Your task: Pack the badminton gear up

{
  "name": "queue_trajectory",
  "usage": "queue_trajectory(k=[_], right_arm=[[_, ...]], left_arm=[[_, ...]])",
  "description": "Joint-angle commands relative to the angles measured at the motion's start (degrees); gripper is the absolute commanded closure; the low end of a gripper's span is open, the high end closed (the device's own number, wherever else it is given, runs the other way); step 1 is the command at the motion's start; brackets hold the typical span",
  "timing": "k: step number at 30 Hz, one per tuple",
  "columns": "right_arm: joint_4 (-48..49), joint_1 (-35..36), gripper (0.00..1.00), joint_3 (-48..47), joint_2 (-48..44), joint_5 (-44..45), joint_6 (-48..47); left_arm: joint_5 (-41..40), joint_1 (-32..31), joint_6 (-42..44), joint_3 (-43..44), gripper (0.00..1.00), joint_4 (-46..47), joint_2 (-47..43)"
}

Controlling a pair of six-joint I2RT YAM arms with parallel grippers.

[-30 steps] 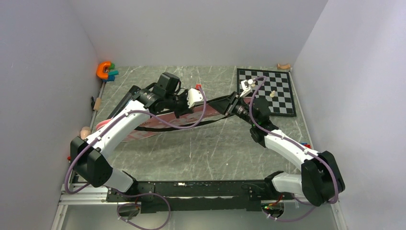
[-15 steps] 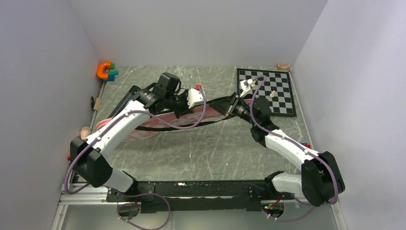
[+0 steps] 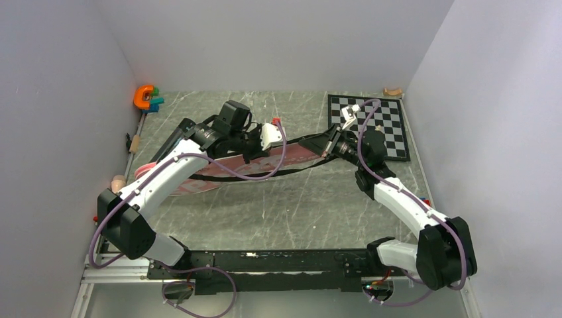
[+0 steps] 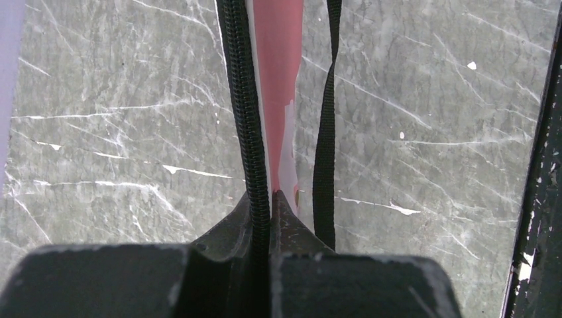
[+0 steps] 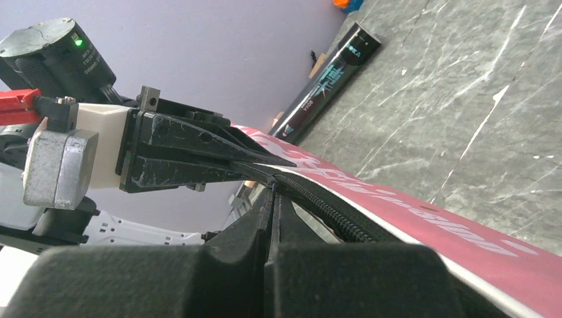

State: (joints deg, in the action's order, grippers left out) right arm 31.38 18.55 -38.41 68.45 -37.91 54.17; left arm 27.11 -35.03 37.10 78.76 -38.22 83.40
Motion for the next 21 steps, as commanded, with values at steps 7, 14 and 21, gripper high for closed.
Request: queue_trajectory(k=[7,14,21], right_arm=[[-4.4,-6.1,1.00,-3.9,-4.7,1.5,-1.8],[-9.3,-14.5,1.00,-5.0,-7.9,-1.1,-2.3],[-12.6,-22.6,1.00,-5.2,-10.2,-1.5,-1.7]], left_arm=[[2.5,-0.3,1.5,0.7,1.00,0.9,-3.4],[1.8,-0.3,2.3,0.2,1.00,0.7,-4.0],[1.8,-0.3,2.4,0.9,1.00,0.1,-3.6]])
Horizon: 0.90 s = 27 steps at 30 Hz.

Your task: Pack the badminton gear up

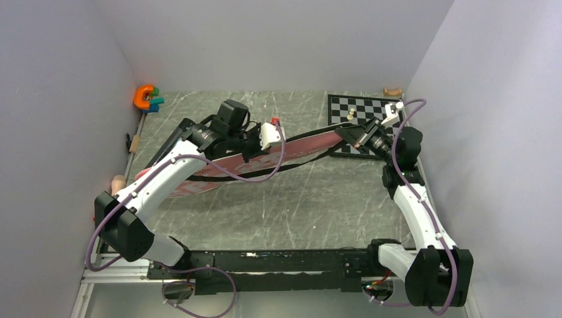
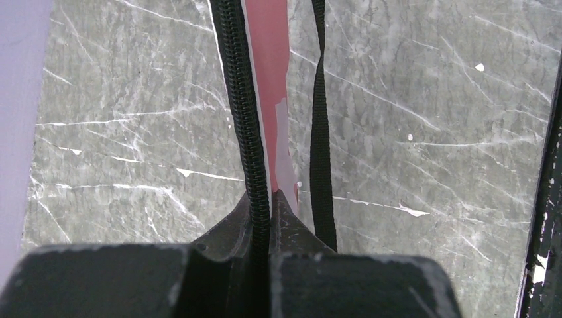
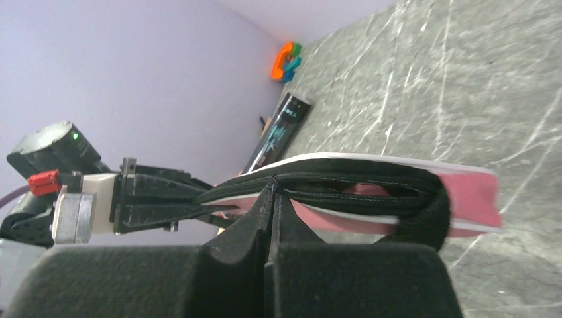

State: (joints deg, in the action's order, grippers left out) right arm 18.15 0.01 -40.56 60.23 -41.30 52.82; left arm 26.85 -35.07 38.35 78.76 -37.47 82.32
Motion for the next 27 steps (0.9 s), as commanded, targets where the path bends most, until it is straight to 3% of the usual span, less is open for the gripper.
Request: queue_trajectory(k=[1,12,20,27], right_arm=[[0.5,-5.1,1.00,-3.1,-2.2,1.6,0.1],[-5.3,-14.5,1.00,-2.6,-2.5,-0.3,3.4],[-10.1,-16.9,1.00,-0.5,-3.3,0.7,4.3],[-22.8,-17.8,1.00,-2.7,-1.8,3.0,0.3]], left_arm=[[2.0,-0.3,1.2,1.1,1.00,-0.9,-2.5],[2.5,-0.3,1.3,1.1,1.00,-1.0,-2.5],[2.8,-0.2,1.6,1.5,1.00,-1.7,-2.1],[3.3,-0.3,1.2,2.4,1.00,-1.6,-1.4]])
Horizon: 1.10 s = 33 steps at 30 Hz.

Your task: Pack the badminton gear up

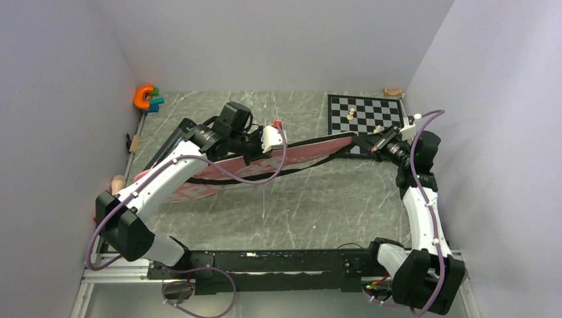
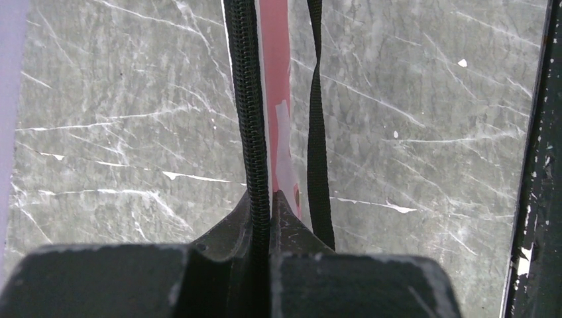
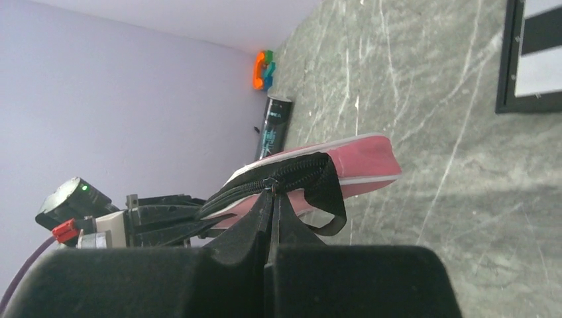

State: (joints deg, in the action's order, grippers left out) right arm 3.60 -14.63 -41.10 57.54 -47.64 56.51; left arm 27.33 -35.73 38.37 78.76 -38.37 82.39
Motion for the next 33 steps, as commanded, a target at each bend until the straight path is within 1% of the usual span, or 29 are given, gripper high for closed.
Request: queue_trajectory(k=[1,2,4,7,8,9,12,16,21,26,33], right_arm=[[-9.8,-3.4,1.00,-2.7,0.6,9.9,-4.0],[-11.2,-3.9,0.95,-3.4,0.0,10.2,-4.4],[-13.7,-4.8,0.78,-5.6,-1.4,11.1,-5.0],[-17.7,-5.1,0.60,-9.4,-3.5,14.1,-6.0],[-19.4,-5.0,0.55,-10.7,-3.8,14.9,-6.4],[-20.5,-5.1,0.54,-11.8,-3.9,15.6,-6.7],[-22.4,-5.1,0.53,-14.0,-3.8,16.9,-7.5],[-22.1,-5.1,0.51,-14.0,-3.8,16.7,-8.1],[-20.9,-5.1,0.51,-12.3,-3.5,16.9,-8.5],[-21.1,-5.1,0.52,-11.8,-3.2,18.8,-9.4],[-20.8,-4.5,0.54,-10.8,-2.7,20.6,-10.8]], left_arm=[[3.2,0.3,1.0,2.8,1.00,-1.0,-1.0],[3.8,0.3,0.9,3.4,1.00,-1.6,-0.4],[5.3,0.1,0.0,4.6,1.00,-2.6,0.9],[8.4,-1.2,-2.1,4.5,1.00,-2.9,2.8],[9.0,-2.1,-2.3,4.3,1.00,-3.2,3.5],[9.2,-3.1,-2.4,4.2,1.00,-3.7,4.2],[10.1,-6.5,-2.0,3.8,1.00,-5.3,6.7],[11.5,-9.5,-1.7,3.8,1.00,-5.1,9.8],[12.5,-12.4,-1.1,8.4,1.00,-4.4,15.6],[14.0,-14.1,-3.1,15.5,1.00,-3.9,23.4],[13.8,-13.2,-3.3,19.5,1.00,-1.7,30.8]])
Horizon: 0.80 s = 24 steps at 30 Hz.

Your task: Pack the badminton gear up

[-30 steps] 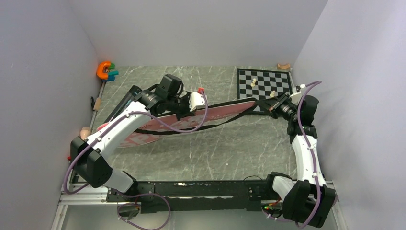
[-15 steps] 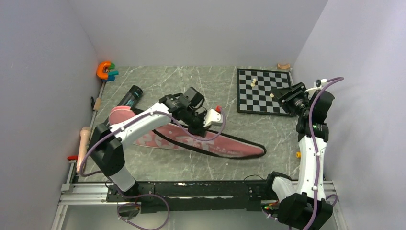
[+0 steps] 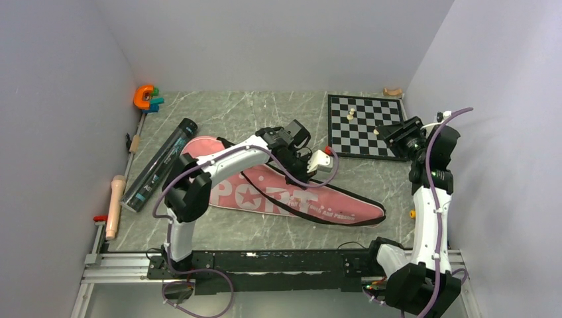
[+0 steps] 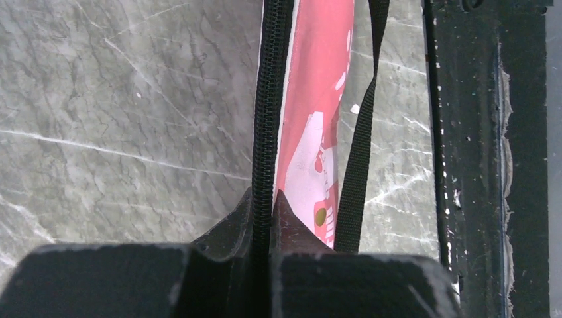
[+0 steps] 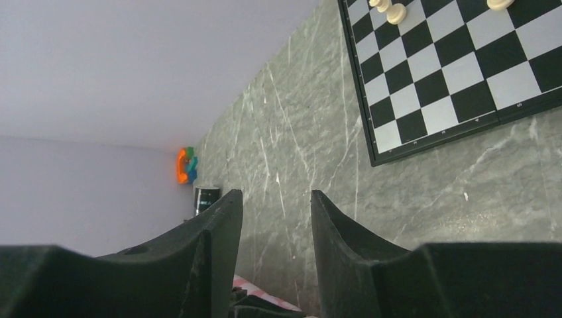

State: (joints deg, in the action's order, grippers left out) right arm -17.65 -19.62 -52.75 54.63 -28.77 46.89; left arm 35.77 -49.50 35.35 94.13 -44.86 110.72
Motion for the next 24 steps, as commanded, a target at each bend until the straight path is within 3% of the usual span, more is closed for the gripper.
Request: queue_trajectory(k=[1,4,5,7,10,11,14,17,19,21,24], right_arm=[[0.8,0.6,0.54,1.2,0.4,1.7,-1.2],[1.7,1.2,0.54,2.0,0.6,2.2,-0.8],[2.2,1.6,0.54,2.4,0.5,2.4,-0.6],[3.0,3.0,0.54,3.1,0.4,3.7,-0.6],[2.2,6.1,0.53,2.6,0.9,7.3,-2.0],[1.6,7.6,0.52,2.1,1.2,9.0,-2.7],[0.8,11.6,0.51,1.3,2.4,13.2,-4.2],[0.4,14.3,0.43,0.6,3.6,15.3,-5.0],[0.3,16.2,0.28,0.1,4.1,16.9,-6.1],[-0.1,20.3,0.02,-1.0,4.6,20.1,-8.7],[-1.0,29.3,0.00,-3.9,7.1,28.2,-13.8]], left_arm=[[5.5,0.9,-0.1,4.9,1.00,4.7,3.4],[4.3,1.8,0.9,6.0,1.00,5.7,5.1],[3.3,1.9,1.5,6.1,0.94,5.9,5.5],[0.2,2.0,2.2,5.5,0.70,6.9,5.6],[0.1,3.3,2.1,2.9,0.24,8.8,3.3],[0.3,4.5,1.2,1.7,0.04,9.8,1.4],[0.7,7.6,-1.6,-0.6,0.00,11.5,-2.6],[2.4,12.4,-4.3,-1.5,0.01,10.4,-7.0],[4.0,16.2,-7.4,-3.4,0.01,11.2,-11.3],[3.0,20.0,-10.6,-6.6,0.01,12.8,-16.6],[0.0,24.6,-12.3,-8.7,0.01,11.0,-24.2]])
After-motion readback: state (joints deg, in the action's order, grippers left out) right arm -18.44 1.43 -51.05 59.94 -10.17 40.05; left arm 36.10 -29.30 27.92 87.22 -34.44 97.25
